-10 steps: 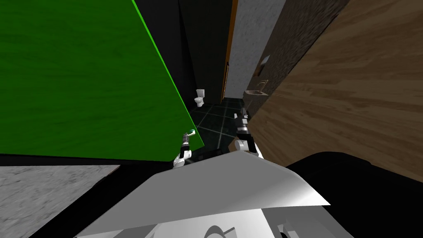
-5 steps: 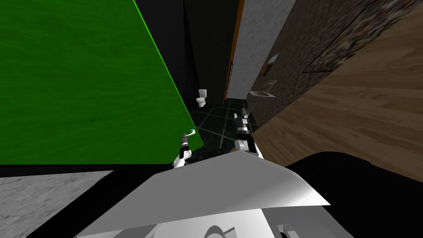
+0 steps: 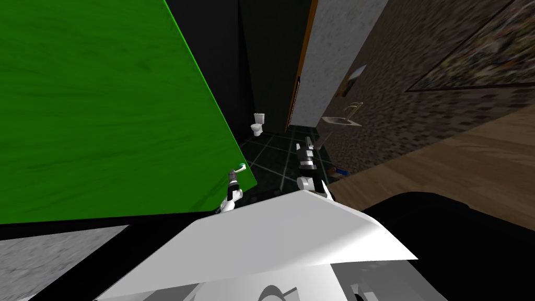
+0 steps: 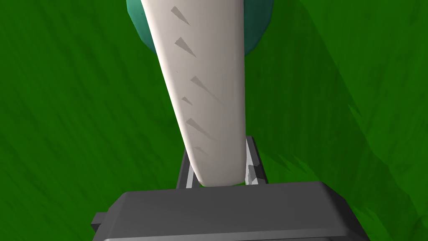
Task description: Push the door open
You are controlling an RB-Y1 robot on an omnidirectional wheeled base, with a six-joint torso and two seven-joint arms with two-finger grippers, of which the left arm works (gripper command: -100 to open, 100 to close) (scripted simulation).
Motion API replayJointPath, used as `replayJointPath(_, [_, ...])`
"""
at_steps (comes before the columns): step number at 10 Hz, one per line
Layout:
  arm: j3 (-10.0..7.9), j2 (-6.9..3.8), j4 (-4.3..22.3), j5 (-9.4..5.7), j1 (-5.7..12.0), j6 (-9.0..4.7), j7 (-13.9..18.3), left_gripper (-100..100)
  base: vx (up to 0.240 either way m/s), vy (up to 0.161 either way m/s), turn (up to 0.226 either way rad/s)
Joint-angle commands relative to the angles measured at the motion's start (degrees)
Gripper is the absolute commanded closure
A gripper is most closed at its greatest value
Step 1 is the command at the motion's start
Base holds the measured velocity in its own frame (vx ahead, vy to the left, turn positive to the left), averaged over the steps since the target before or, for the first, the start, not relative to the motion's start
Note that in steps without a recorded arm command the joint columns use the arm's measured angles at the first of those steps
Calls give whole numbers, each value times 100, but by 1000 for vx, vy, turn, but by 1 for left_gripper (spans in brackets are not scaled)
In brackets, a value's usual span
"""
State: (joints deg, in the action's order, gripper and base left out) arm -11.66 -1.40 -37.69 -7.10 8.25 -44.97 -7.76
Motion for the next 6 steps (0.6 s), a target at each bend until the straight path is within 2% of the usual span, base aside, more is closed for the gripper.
replayJointPath(1, [-139,6,21,-64,44,-77,-81,100,206,-51,70])
replayJointPath(4, [-296,233,11,-142,50,-87,-227,100,181,-92,123])
replayJointPath(6, [-359,354,7,-173,52,-91,-285,100,125,-104,78])
